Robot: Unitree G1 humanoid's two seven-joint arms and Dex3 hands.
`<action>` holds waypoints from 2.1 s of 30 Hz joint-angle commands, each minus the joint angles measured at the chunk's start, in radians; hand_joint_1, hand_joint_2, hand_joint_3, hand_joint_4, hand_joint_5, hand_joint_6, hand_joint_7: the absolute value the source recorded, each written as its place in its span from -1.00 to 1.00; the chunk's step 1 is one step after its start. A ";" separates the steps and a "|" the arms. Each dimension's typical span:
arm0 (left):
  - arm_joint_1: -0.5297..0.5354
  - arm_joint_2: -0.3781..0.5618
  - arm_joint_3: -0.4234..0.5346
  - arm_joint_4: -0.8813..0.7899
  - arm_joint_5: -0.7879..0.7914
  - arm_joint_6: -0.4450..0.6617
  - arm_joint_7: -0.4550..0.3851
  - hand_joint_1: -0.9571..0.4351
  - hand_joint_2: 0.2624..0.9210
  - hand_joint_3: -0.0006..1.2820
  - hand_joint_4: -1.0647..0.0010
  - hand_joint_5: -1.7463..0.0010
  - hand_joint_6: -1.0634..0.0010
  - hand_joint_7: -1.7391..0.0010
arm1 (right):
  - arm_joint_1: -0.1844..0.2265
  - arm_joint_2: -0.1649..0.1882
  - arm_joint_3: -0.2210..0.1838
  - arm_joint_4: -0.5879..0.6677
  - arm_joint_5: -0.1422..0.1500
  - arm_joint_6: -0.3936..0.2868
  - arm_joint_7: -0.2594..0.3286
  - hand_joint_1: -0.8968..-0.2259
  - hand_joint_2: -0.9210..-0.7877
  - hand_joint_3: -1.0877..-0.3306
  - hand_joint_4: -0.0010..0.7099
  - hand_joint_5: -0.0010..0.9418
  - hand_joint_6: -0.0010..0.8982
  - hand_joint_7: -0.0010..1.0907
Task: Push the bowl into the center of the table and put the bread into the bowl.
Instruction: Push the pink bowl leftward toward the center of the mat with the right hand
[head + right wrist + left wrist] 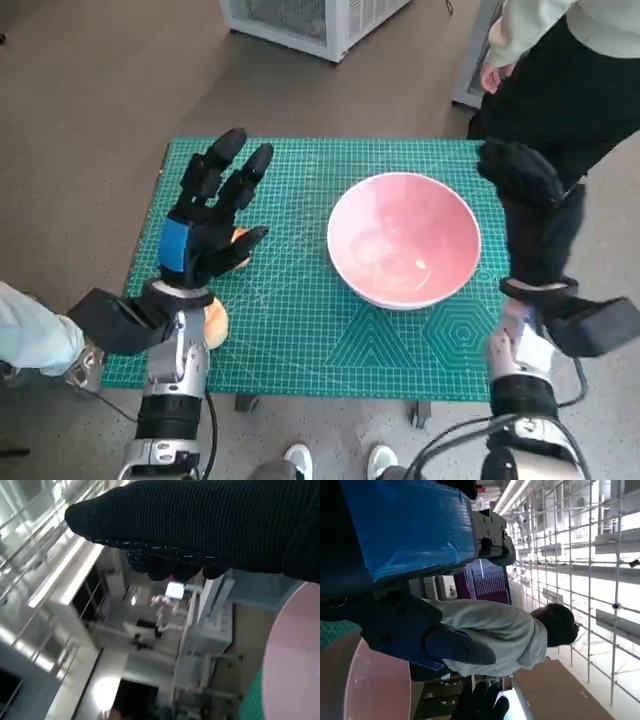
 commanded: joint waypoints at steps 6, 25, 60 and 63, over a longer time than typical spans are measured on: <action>0.006 0.002 0.005 -0.002 0.004 -0.006 0.003 -0.28 1.00 -0.82 0.32 1.00 0.74 0.43 | -0.014 -0.046 -0.042 0.132 -0.027 -0.020 -0.079 -0.34 -1.00 -0.27 -0.45 -0.99 -0.85 -0.14; -0.004 0.008 0.006 0.023 0.022 -0.031 0.013 -0.30 1.00 -0.82 0.32 1.00 0.73 0.44 | -0.083 -0.068 -0.090 0.342 -0.043 0.197 -0.213 -0.25 -1.00 -0.39 -0.46 -0.99 -0.74 -0.32; 0.032 0.045 0.015 -0.011 0.020 -0.050 0.002 -0.35 1.00 -0.84 0.29 0.99 0.65 0.51 | -0.191 0.083 -0.110 0.385 -0.064 0.496 -0.263 -0.18 -1.00 -0.43 -0.46 -1.00 -0.52 -0.57; 0.039 0.046 0.016 -0.020 0.021 -0.048 0.008 -0.35 1.00 -0.85 0.29 0.99 0.64 0.52 | -0.199 0.092 -0.107 0.385 -0.068 0.498 -0.264 -0.19 -1.00 -0.42 -0.46 -1.00 -0.51 -0.58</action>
